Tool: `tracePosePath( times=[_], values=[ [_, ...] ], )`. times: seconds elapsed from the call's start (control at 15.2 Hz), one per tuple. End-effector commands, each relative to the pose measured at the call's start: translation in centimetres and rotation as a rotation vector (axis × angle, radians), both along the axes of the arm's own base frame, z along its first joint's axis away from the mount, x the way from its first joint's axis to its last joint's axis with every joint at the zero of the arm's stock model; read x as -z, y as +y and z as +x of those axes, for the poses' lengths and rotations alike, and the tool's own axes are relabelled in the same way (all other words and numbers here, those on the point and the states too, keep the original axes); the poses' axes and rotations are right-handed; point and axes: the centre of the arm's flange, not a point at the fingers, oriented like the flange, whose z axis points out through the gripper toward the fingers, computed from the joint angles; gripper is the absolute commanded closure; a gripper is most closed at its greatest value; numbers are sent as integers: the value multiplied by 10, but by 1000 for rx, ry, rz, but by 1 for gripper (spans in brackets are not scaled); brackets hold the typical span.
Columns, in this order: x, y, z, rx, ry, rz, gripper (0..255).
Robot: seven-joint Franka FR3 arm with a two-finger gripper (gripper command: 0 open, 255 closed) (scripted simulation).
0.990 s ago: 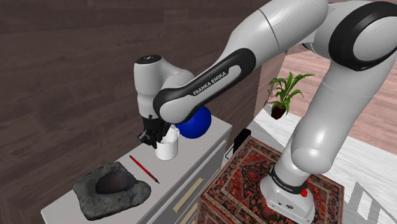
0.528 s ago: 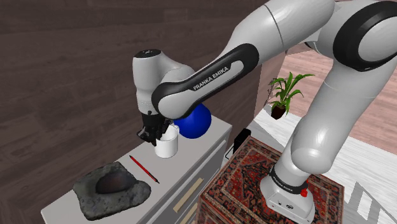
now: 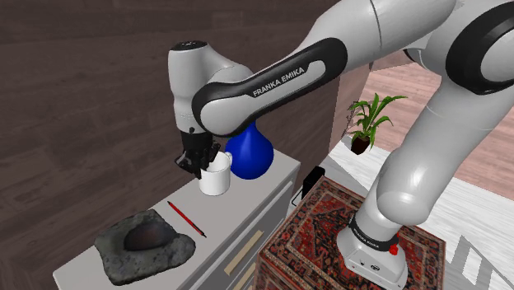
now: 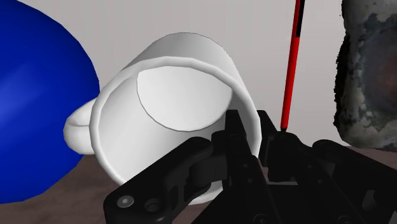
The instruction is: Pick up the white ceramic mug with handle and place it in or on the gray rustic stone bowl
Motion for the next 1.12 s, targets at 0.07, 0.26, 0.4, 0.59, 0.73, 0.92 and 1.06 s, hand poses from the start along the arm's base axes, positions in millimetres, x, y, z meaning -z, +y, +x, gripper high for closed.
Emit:
tracePosePath(
  times=[0.07, 0.26, 0.4, 0.59, 0.73, 0.92, 1.06],
  values=[
    [-16, 1, -1, 0, 0, 0, 255],
    [-32, 1, -1, 0, 0, 0, 255],
    [-43, 1, -1, 0, 0, 0, 255],
    [-58, 1, -1, 0, 0, 0, 255],
    [-69, 1, -1, 0, 0, 0, 255],
    [-85, 1, -1, 0, 0, 0, 255],
    [-95, 1, -1, 0, 0, 0, 255]
  ],
)
